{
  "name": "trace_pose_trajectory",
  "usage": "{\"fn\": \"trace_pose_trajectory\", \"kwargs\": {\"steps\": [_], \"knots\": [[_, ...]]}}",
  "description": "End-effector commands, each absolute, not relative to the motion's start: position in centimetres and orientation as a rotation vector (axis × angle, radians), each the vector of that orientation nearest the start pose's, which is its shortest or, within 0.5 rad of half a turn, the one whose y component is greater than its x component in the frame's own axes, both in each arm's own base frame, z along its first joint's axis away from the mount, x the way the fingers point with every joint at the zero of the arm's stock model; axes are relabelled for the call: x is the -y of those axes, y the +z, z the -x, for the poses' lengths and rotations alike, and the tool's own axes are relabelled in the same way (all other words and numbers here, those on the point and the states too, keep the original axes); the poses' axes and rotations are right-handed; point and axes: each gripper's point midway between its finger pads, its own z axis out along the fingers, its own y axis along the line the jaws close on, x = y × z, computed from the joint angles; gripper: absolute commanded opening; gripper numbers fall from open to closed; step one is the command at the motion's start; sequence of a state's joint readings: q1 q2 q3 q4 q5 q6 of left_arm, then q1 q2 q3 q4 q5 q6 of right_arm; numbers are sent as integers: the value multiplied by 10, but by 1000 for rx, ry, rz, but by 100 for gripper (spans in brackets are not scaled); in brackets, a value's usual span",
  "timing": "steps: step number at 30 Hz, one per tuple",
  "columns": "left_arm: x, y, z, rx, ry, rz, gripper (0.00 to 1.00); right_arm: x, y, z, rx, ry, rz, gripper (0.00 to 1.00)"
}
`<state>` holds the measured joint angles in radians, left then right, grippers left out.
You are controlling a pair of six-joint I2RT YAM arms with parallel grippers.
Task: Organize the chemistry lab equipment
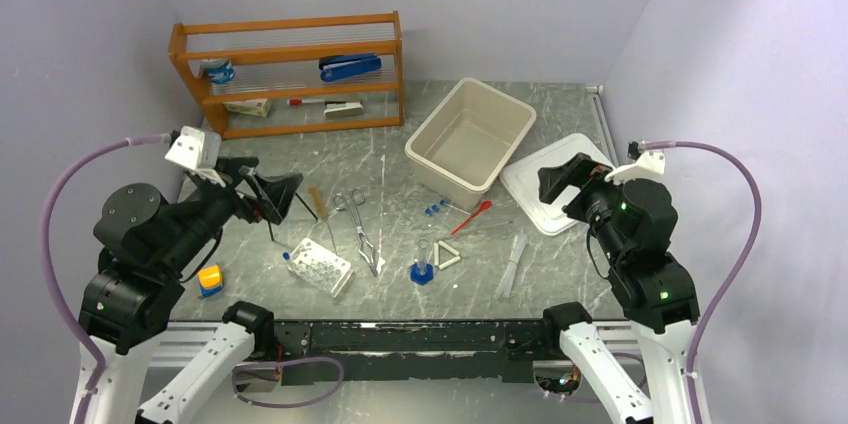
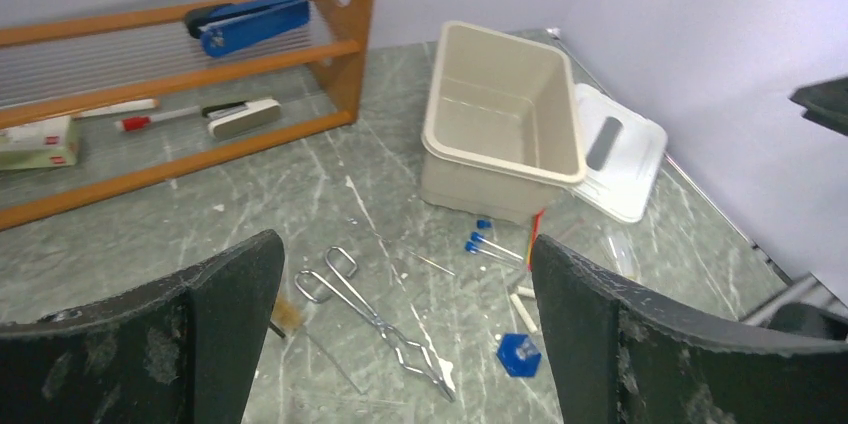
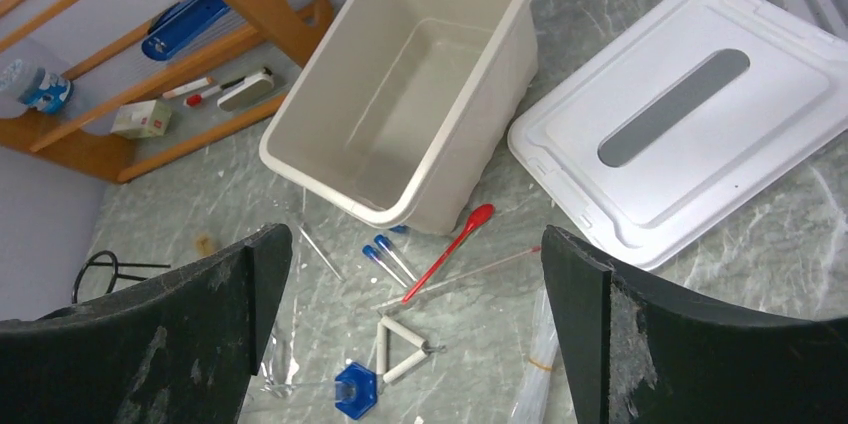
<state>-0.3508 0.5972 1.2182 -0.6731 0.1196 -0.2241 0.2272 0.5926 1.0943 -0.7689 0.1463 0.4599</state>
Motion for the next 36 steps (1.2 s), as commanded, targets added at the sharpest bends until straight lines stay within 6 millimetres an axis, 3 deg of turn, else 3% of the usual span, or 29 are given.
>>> {"fn": "trace_pose_trajectory", "kwargs": {"steps": [1,5,9,15,21,24,30,33,36], "knots": [[124,394,-168,-1613,-675,-326,97,-37,337,-209,-1770,349,-334,99],[126,377,-175,-1688,-699,-266,97,-45,339,-208,-1786,366,-265,97],[118,350,-186,-1802,-657,-156,97,-56,325,-221,-1858,370,-186,95],[93,297,-211,-1991,-466,38,97,-97,301,-245,-1977,537,-40,86],[77,227,-236,-2190,-285,247,68,-127,298,-258,-1982,722,-11,78],[69,201,-246,-2251,-186,306,64,-134,293,-266,-1995,736,-15,74],[54,174,-277,-2276,13,367,64,-158,286,-281,-1999,747,5,71],[61,162,-295,-2294,0,361,63,-177,293,-289,-1949,767,41,70],[64,150,-309,-2315,-6,363,63,-181,291,-302,-1934,729,17,69]]}}
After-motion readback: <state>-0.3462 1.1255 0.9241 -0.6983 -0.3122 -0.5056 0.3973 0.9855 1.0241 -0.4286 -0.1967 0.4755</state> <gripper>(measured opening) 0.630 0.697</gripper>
